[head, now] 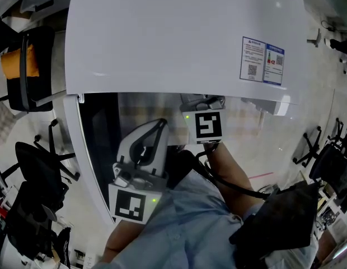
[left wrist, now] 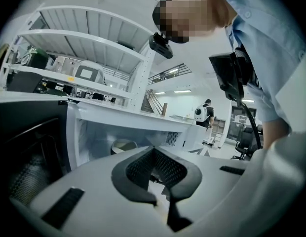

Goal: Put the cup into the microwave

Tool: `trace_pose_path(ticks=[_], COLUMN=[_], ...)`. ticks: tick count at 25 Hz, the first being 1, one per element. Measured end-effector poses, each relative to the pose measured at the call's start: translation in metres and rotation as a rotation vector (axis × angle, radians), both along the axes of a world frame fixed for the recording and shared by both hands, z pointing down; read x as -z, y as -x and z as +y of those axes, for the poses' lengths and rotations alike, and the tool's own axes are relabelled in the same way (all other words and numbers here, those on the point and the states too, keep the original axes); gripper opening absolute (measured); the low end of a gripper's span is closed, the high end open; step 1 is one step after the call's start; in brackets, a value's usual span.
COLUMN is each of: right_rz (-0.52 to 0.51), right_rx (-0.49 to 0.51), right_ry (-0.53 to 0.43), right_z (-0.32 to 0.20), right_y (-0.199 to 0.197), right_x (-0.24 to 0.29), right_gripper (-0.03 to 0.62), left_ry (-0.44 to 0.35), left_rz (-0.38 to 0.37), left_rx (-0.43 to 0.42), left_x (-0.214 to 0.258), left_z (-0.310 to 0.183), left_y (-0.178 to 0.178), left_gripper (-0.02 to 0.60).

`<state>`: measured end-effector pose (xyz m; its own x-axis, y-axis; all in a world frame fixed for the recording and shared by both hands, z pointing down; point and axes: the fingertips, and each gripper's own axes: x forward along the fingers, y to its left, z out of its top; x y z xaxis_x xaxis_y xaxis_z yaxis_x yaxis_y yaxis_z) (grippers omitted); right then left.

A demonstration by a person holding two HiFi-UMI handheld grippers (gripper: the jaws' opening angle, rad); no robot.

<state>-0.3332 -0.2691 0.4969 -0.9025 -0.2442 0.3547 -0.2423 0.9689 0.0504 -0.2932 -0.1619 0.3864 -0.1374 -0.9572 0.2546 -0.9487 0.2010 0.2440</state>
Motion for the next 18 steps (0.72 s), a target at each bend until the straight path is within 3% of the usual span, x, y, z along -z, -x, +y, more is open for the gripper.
trace_pose_path(ticks=[7, 13, 18], right_rz=[-0.023, -0.094, -0.192], right_rx=[-0.008, 0.007, 0.003], right_ry=[0.062, 0.152, 0.151], right_z=[0.031, 0.072, 0.093], right_y=[-0.051, -0.115, -0.159], right_x=[0.028, 0.093, 0.156], right_gripper=[0.134, 0.097, 0.079], left_ry=[-0.056, -0.082, -0.136], left_rz=[-0.067, -0.101, -0.155], left_rx=[-0.008, -0.004, 0.0], left_x=[0.03, 0.069, 0.106], left_z=[0.01, 0.027, 0.035], left_y=[-0.031, -0.073, -0.093], left_gripper=[0.005, 0.005, 0.005])
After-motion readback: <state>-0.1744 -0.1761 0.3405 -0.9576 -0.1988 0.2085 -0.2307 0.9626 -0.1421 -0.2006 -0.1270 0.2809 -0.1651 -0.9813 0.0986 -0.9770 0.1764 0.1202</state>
